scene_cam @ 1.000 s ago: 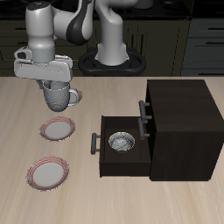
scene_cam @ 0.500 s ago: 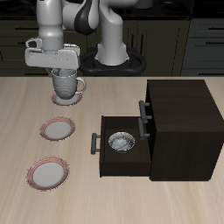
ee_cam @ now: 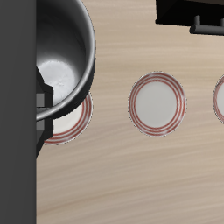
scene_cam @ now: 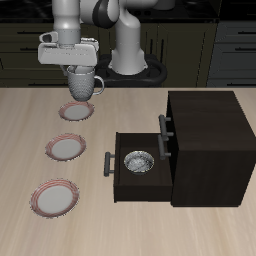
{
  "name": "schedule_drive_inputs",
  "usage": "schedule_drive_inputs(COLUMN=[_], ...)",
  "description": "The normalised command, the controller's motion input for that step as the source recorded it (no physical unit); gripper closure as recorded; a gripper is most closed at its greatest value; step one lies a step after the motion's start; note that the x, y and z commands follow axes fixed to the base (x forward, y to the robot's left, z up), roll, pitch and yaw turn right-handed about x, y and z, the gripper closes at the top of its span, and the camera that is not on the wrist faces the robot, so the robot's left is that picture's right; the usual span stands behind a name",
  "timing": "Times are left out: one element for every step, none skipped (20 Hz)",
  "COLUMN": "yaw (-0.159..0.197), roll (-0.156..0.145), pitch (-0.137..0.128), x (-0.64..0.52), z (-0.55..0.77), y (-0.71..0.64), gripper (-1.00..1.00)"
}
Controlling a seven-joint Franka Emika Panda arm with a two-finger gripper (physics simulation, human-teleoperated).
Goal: Place the porcelain mug that is on the plate onto the nearest plate relative to the robot
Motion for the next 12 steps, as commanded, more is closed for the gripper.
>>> schedule_drive_inputs(yaw=[-0.029,0.006,-0.022,-0.062,0.03,-0.002,0.011,-0.023,-0.017,0.012,-0.003,0.005], roll=[-0.079,0.073,-0.085,-0.005,0.046,-0.063,-0.031,0.022,-0.05,0.038,-0.003,-0.002], pitch=[-0.038,-0.004,-0.024,0.047,-0.014,-0.034,-0.011,0.039,0.046,-0.002,-0.014,-0.011], x=[-0.39,-0.53,-0.21,-0.16,-0.2,-0.18,-0.15,-0.18,-0.24,-0.14,-0.34,-0.08], z=[0.02,-0.01,-0.05,-0.11,-0.06,-0.08,-0.06,-0.1,-0.15,-0.05,-0.11,-0.01], y=[-0.1,0.03,-0.15,-0.1,-0.03,-0.08,-0.05,-0.05,-0.09,0.04,-0.06,0.0], gripper=[1.0,1.0,1.0,1.0,1.0,1.0,1.0,1.0,1.0,1.0,1.0,1.0])
